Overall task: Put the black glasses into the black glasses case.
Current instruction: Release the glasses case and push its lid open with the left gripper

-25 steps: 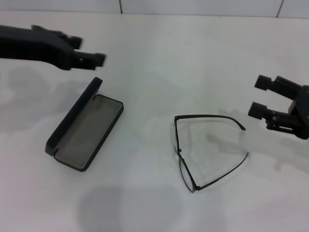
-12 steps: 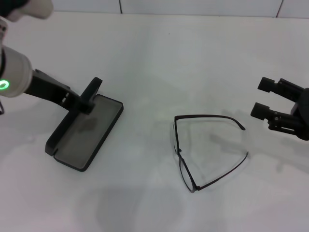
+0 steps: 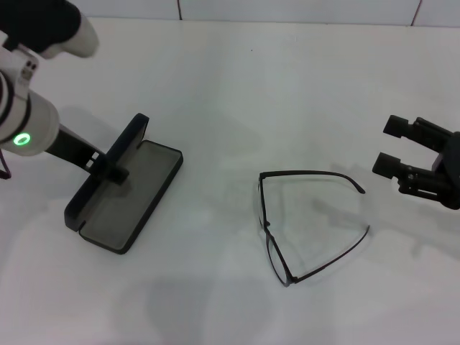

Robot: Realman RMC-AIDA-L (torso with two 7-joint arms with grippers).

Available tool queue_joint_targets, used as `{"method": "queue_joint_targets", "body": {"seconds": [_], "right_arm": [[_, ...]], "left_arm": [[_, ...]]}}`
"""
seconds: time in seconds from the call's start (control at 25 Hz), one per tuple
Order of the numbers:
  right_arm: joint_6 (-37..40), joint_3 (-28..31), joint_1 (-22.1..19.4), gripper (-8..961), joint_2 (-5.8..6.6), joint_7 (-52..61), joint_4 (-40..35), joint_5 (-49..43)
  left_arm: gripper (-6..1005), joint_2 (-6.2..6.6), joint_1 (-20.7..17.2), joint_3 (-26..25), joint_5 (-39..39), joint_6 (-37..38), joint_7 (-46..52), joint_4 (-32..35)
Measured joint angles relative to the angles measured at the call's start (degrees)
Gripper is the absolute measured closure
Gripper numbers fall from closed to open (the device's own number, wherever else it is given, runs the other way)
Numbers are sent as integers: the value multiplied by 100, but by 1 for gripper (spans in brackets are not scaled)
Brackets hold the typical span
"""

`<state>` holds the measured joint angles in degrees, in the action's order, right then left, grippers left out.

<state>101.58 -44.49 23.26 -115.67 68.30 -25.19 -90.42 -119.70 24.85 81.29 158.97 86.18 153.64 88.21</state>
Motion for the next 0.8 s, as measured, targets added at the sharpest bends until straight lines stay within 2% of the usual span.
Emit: {"method": "queue_joint_targets", "body": {"seconds": [0.12,0.24,0.56,0.8], "right_arm": [[-19,1,24,79,2,-91,142,2],[-72,0,44,79,5,-119,204,2],[-124,1,26,78,-1,-129,208,2],[-138,2,10,78,9,-153,208,13]], "left_arm": [[408,-1,3,59,41,-75,4,-75],[415,-1,22,324,113,-225,68,-176],[434,0,62,386,129,-199,156,-137],[562,0,64,431,143,-196,159,-74]]}}
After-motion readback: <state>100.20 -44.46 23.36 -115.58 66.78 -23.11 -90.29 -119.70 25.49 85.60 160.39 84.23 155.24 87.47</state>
